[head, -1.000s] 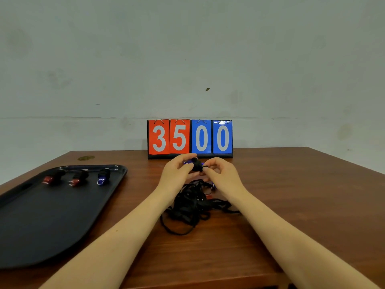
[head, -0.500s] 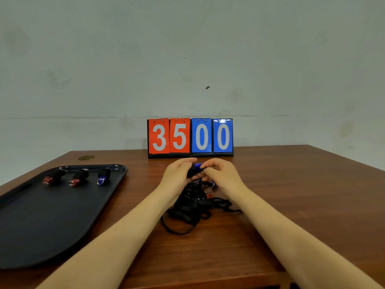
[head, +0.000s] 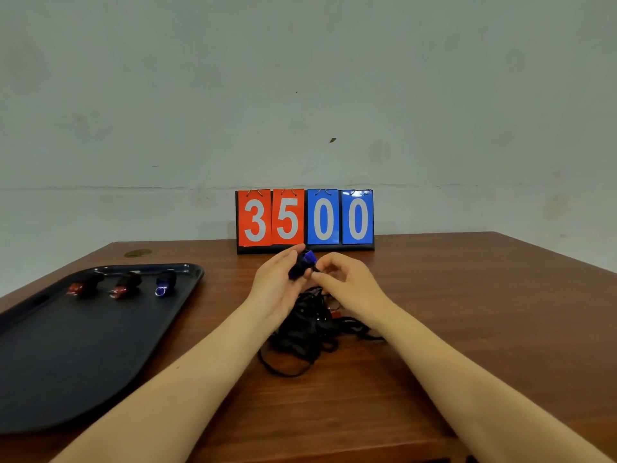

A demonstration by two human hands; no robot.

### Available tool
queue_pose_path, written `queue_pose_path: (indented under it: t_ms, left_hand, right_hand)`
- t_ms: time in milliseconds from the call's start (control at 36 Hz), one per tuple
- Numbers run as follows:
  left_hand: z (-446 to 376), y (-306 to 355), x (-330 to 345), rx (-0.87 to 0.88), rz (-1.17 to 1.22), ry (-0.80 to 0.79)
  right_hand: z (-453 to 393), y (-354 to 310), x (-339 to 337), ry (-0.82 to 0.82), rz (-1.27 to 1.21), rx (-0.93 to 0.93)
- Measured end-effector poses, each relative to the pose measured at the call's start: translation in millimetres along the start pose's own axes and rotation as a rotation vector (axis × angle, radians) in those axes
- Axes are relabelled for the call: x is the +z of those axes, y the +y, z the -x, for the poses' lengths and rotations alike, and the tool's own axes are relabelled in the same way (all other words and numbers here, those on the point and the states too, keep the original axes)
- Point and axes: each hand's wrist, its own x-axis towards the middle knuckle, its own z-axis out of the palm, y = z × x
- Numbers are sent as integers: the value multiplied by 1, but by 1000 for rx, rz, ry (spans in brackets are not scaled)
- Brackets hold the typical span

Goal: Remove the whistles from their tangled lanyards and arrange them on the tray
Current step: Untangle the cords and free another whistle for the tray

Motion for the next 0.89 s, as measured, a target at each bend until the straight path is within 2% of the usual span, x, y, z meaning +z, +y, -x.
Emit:
queue_pose_path:
  t_ms: [83,167,222,361,500,694,889]
  left_hand:
    - [-1,-1,-1,43,-52,0]
    - [-3,-3,-1,173,-299,0]
    - [-3,-4,-1,221,-381,-6]
    - [-2,-7,-2,249,-501,-56]
    - [0,-8,-1,233,-489,-50]
    - [0,-7,-1,294,-656,-44]
    - [0,-6,-6,325,-842,-75]
  right_hand:
    - [2,0,0,56,55,-86]
    - [3,-1,-1,122,182,-166]
    - [3,0,-1,163,232,-198]
    - [3,3,-1,232,318,-217]
    - [3,5,0,290,310,-209]
    - [3,11,2,305,375,-252]
    - [4,6,1,228,229,-124]
